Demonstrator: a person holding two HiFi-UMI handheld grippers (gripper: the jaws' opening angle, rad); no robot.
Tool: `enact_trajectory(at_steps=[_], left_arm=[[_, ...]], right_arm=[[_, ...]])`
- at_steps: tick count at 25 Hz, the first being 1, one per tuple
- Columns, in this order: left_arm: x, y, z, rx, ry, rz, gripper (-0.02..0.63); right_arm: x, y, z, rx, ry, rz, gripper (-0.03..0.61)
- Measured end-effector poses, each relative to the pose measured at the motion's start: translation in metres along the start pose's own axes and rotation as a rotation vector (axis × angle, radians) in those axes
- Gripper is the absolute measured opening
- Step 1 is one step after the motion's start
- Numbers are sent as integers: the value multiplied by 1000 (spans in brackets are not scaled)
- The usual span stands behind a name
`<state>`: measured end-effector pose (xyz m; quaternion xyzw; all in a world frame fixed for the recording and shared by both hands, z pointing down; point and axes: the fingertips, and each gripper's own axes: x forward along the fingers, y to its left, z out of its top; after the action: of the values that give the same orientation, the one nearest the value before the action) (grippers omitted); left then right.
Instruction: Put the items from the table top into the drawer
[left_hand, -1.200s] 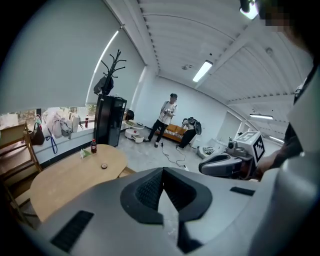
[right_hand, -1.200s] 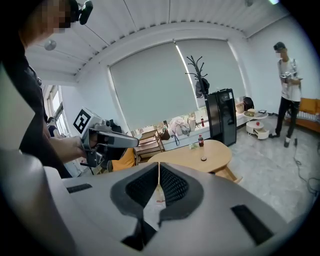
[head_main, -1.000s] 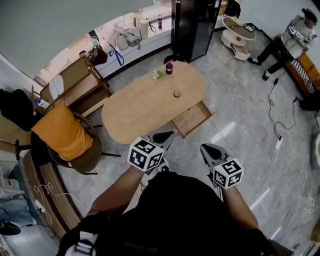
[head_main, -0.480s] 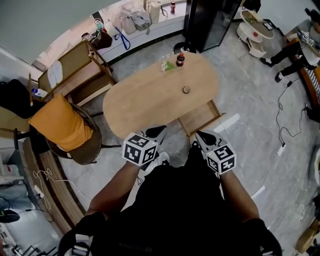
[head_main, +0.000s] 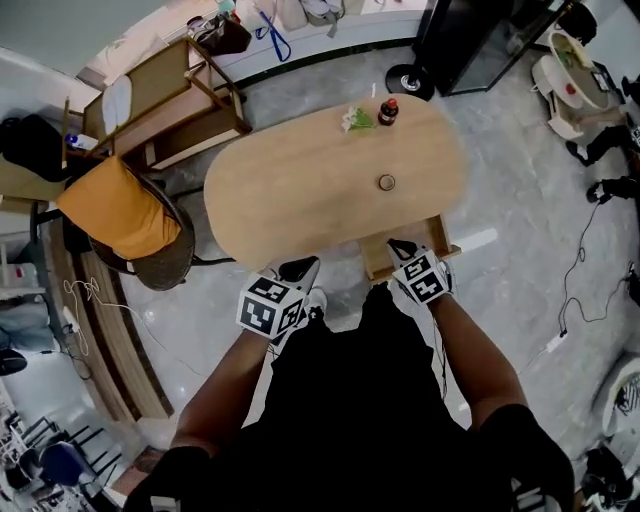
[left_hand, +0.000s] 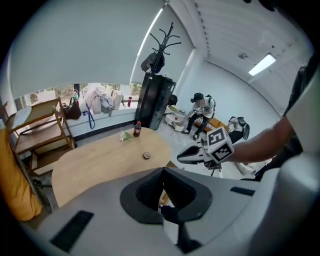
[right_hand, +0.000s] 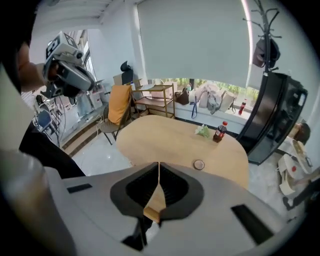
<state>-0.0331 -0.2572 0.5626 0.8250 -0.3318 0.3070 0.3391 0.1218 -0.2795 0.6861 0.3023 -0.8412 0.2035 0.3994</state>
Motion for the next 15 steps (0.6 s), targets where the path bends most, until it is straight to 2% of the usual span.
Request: enact_trajectory(at_steps=[4,9,12,15], left_arm=[[38,5,4,-73,14,62,5],[70,10,-7,-178,34,130,5],[88,13,-26,-223,64,157,5],[99,15,-39,-282,71,174,5]], right_arm=[[58,-60,-30,-41,110,34,5],[139,-118,-50,-65,170,67,5],[183,-143,-58,-58,186,77,6],[215,-156,-61,-123,214,72,9]])
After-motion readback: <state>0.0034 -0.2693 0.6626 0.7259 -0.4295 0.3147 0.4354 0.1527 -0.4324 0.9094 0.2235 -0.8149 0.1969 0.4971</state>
